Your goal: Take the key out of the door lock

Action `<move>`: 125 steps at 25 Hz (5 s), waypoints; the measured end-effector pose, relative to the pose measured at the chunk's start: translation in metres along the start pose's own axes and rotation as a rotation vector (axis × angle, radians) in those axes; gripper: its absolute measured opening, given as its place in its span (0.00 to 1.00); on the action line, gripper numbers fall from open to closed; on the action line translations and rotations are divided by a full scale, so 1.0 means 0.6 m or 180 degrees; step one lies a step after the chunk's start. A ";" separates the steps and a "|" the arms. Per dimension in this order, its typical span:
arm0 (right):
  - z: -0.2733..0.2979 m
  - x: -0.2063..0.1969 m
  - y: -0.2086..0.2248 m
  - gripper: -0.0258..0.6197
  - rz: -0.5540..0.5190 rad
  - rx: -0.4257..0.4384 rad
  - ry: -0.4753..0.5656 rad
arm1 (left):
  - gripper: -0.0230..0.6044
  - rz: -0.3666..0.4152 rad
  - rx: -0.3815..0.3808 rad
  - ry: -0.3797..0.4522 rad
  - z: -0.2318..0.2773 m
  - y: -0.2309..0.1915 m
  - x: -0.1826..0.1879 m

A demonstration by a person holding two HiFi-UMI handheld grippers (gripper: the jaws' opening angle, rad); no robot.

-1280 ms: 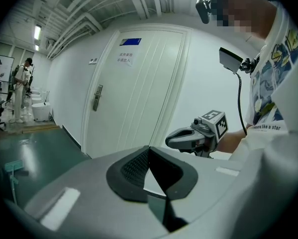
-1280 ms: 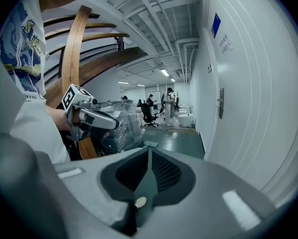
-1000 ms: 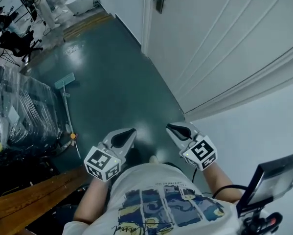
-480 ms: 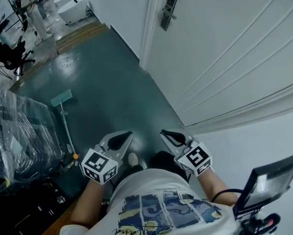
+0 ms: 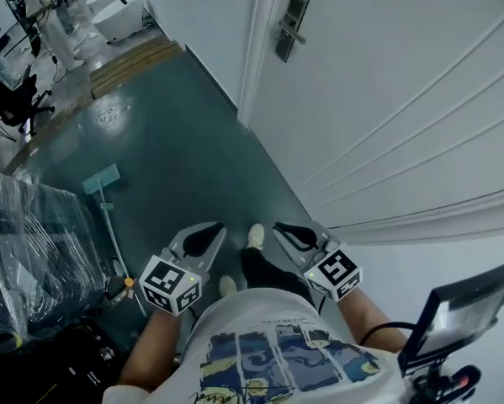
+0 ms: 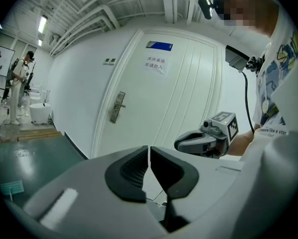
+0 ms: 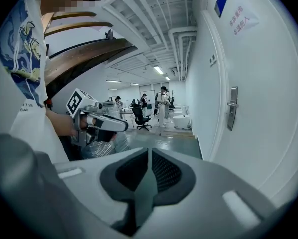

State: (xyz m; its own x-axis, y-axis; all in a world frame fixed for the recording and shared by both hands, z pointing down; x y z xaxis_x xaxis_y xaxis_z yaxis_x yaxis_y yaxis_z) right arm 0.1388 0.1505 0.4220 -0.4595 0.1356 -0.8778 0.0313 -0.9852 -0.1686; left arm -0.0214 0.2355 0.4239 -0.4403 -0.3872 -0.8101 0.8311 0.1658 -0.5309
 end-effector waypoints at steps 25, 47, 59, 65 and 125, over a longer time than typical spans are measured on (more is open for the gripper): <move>0.040 -0.064 0.405 0.06 0.0093 -0.0448 -0.0006 | 0.09 -0.0029 -0.0309 -0.0406 0.427 -0.120 0.218; 0.145 -0.019 0.512 0.06 0.0530 -0.1411 -0.0450 | 0.12 -0.0696 -0.0841 -0.0729 0.688 -0.373 0.383; 0.135 -0.024 0.493 0.06 0.0839 -0.1885 -0.0746 | 0.17 -0.1417 -0.1058 -0.0867 0.817 -0.436 0.401; 0.126 -0.028 0.480 0.06 0.0957 -0.2042 -0.0889 | 0.22 -0.1937 -0.1093 -0.0787 0.872 -0.471 0.403; 0.089 -0.013 0.395 0.06 0.1169 -0.2144 -0.1065 | 0.07 -0.3316 -0.1097 -0.0484 0.876 -0.452 0.400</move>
State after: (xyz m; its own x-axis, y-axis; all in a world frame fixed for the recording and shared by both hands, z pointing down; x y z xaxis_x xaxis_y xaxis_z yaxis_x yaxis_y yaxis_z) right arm 0.1021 -0.0897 0.4127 -0.5525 -0.3250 -0.7676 0.7056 -0.6726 -0.2230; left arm -0.1740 -0.3794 0.5044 -0.8032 -0.5873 0.0998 -0.0713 -0.0715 -0.9949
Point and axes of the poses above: the fingertips, and each gripper's own axes: z forward along the fingers, y to its right, x out of its top, the point moved 5 cm from there along -z, backward along the fingers, and after that the axes turned 14 degrees about -z, right-handed, at the moved point
